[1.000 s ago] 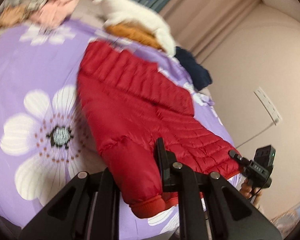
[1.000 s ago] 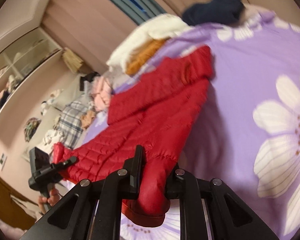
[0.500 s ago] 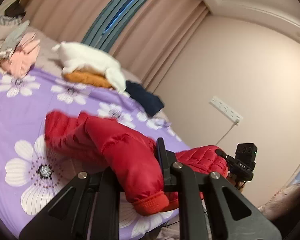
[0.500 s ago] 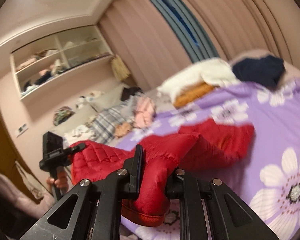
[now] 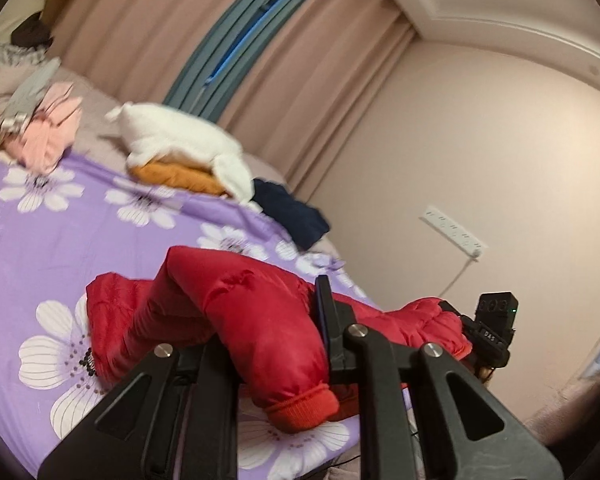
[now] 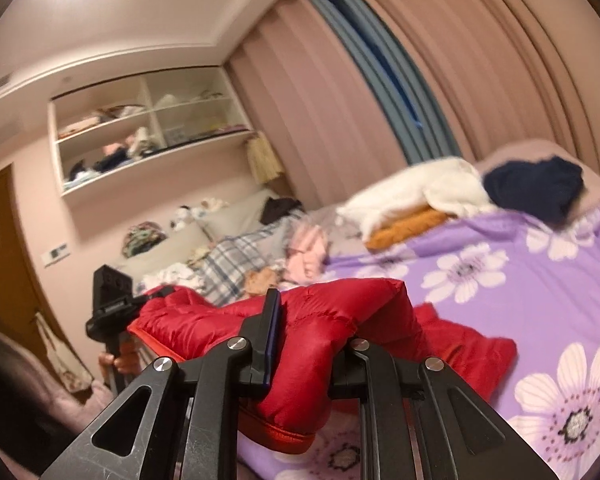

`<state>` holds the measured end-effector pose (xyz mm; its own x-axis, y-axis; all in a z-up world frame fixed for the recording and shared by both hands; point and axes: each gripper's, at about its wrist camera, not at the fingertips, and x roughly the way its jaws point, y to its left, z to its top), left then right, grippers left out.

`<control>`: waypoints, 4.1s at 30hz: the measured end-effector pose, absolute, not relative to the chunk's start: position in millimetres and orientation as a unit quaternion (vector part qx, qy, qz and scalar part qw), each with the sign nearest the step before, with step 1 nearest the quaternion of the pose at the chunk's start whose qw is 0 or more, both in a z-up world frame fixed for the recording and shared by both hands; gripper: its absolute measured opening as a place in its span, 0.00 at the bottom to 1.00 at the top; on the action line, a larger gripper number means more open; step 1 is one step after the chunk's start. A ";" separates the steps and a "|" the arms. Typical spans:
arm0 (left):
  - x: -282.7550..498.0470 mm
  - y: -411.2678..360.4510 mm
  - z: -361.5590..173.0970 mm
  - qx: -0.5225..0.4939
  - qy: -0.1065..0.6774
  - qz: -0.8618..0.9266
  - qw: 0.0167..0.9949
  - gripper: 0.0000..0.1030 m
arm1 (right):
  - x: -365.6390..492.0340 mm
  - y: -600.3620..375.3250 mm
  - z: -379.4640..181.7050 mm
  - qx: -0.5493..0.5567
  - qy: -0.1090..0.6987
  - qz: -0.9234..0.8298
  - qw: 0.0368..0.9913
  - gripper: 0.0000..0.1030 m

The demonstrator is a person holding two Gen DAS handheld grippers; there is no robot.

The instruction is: Fold large clothes

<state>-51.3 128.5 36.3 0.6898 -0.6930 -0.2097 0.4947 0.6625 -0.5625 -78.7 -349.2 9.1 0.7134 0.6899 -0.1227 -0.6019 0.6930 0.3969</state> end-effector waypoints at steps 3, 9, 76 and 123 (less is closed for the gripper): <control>-23.4 124.8 24.1 -0.243 0.235 -0.315 0.887 0.16 | -54.0 -351.4 -5.1 0.188 0.162 0.331 0.910 0.17; 51.2 120.5 -5.7 -0.273 0.287 -0.270 0.878 0.16 | 1.8 -359.9 -29.3 0.230 0.204 0.276 0.911 0.17; 72.1 -11.5 -132.6 -0.006 0.422 -0.147 0.895 0.37 | 41.5 -233.5 -121.2 -0.027 0.342 0.130 0.930 0.51; 10.4 128.1 -102.7 -0.230 0.384 -0.080 0.891 0.75 | -4.4 -305.6 -113.4 0.072 0.320 0.109 0.938 0.51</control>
